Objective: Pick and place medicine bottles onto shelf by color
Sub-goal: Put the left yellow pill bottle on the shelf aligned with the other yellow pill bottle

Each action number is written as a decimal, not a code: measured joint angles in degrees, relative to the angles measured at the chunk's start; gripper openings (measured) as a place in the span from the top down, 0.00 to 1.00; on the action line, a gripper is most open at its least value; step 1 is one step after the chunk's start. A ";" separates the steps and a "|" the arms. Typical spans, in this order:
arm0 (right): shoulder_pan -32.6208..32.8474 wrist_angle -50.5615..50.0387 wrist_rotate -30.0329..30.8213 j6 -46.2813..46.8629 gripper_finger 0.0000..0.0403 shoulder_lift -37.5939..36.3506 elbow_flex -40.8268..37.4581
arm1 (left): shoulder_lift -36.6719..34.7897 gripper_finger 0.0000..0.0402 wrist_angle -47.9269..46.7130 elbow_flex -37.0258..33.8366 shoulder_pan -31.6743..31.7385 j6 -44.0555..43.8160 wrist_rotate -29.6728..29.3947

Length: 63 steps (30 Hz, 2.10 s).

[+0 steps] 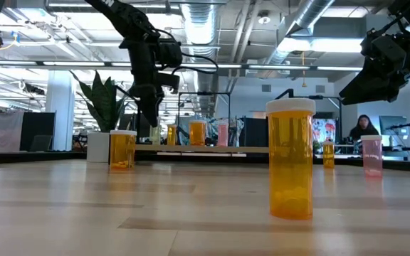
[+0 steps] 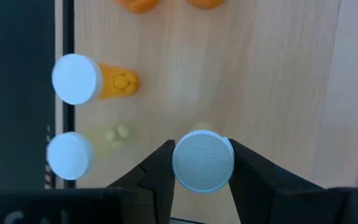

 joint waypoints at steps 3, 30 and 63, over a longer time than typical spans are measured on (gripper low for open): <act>0.02 -0.01 -0.01 0.02 0.44 0.00 0.00 | 0.00 0.71 0.11 0.00 0.13 1.29 -0.33; -0.01 -0.01 0.01 -0.01 0.44 0.00 0.00 | 3.00 0.71 0.38 -0.09 1.03 4.01 -0.04; 0.01 -0.01 0.01 0.01 0.44 0.00 0.00 | 2.89 0.68 -1.75 -0.04 2.10 2.50 -3.01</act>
